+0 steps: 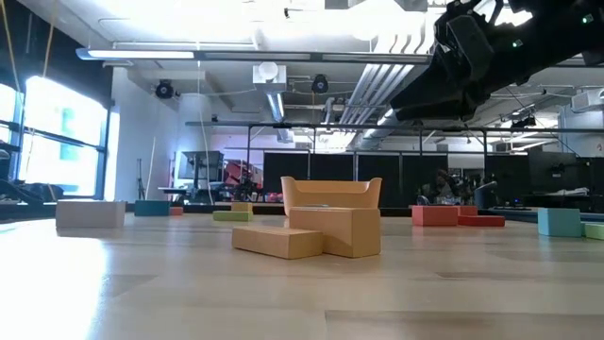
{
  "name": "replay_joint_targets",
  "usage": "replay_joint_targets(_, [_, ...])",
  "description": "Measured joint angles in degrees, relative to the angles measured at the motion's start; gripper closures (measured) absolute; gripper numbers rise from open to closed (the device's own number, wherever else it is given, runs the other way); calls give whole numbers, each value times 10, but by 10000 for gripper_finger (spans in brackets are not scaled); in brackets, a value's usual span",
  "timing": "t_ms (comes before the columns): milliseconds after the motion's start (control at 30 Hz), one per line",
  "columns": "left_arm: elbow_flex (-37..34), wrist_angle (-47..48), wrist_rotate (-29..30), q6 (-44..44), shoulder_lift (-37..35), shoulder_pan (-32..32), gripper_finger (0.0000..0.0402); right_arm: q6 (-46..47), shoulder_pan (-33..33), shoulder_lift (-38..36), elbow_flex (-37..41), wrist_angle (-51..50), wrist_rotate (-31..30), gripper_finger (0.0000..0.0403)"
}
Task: Sort blocks by size
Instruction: Put the left red narrow rectangular block into the orange bin, then put the blue wide rectangular block into the yellow bin
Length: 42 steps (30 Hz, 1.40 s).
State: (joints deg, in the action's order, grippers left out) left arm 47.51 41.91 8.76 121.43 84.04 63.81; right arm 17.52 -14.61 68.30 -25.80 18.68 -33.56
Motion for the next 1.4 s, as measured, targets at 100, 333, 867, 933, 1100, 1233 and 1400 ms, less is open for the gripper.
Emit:
replay_joint_targets(100, [0, 8, -21, 4, -24, 0, 146, 0, 0, 0, 0, 0, 0, 178])
replay_joint_targets(333, [24, 57, 88, -40, -102, -2, 146, 0, 0, 0, 0, 0, 0, 178])
replay_joint_targets(867, [36, 22, 613, -563, -138, -235, 145, 3, 0, 0, 0, -2, 32, 178])
replay_joint_targets(933, [36, -1, 649, -609, -123, -272, 145, 2, 0, 0, 0, -4, 47, 178])
replay_joint_targets(1100, [36, -117, 620, -787, -81, -345, 145, 0, -1, 0, 0, -5, 56, 178])
replay_joint_targets(1233, [36, -286, 423, -969, -45, -406, 144, 0, -1, 0, 0, -6, 56, 178])
replay_joint_targets(1400, [36, -531, 223, -1173, 9, -462, 144, 4, -2, 0, 0, -6, 56, 178])
